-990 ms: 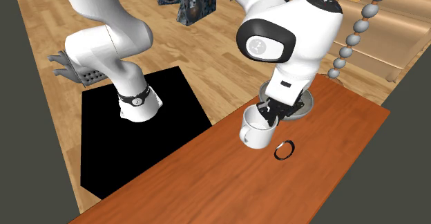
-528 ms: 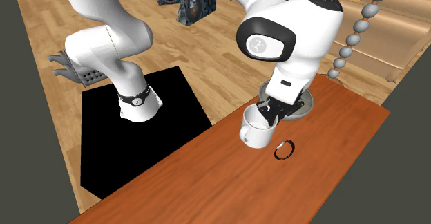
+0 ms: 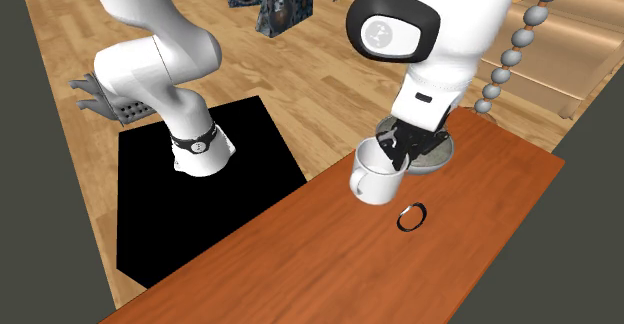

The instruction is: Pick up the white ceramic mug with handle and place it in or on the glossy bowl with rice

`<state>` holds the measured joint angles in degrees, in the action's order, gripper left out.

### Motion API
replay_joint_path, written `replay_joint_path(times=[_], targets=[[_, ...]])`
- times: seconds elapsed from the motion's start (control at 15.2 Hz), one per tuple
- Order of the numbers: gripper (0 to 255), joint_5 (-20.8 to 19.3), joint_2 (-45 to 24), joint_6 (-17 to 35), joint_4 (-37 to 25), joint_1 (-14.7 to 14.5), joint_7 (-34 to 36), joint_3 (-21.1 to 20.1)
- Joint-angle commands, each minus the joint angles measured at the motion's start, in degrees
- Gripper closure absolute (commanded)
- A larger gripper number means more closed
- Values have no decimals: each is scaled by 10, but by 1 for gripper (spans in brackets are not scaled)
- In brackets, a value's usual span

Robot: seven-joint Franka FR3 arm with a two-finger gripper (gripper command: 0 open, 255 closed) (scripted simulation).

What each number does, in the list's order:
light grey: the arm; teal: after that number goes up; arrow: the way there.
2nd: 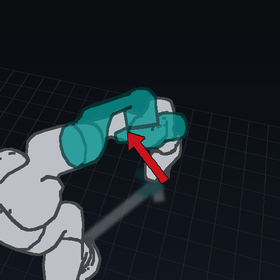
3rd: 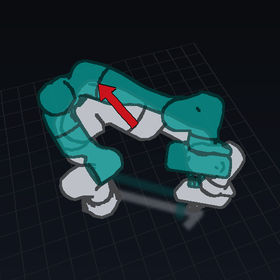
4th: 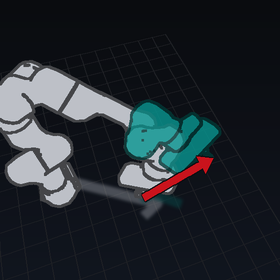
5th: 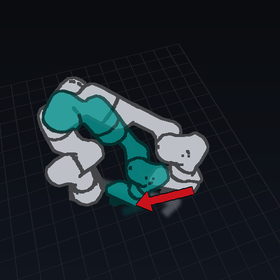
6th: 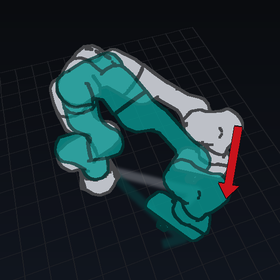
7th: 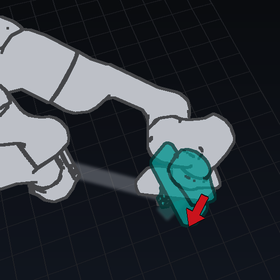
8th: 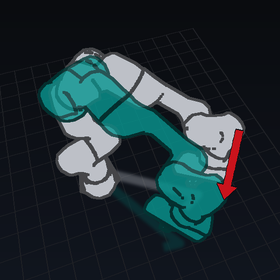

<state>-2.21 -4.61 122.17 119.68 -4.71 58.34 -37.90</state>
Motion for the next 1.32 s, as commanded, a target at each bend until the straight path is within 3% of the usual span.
replay_joint_path(times=[0.0, 1.25], targets=[[255, 8, 11, -14, -5, 2, -6, 0], [255, 41, 60, -155, -108, 8, -28, 3]])
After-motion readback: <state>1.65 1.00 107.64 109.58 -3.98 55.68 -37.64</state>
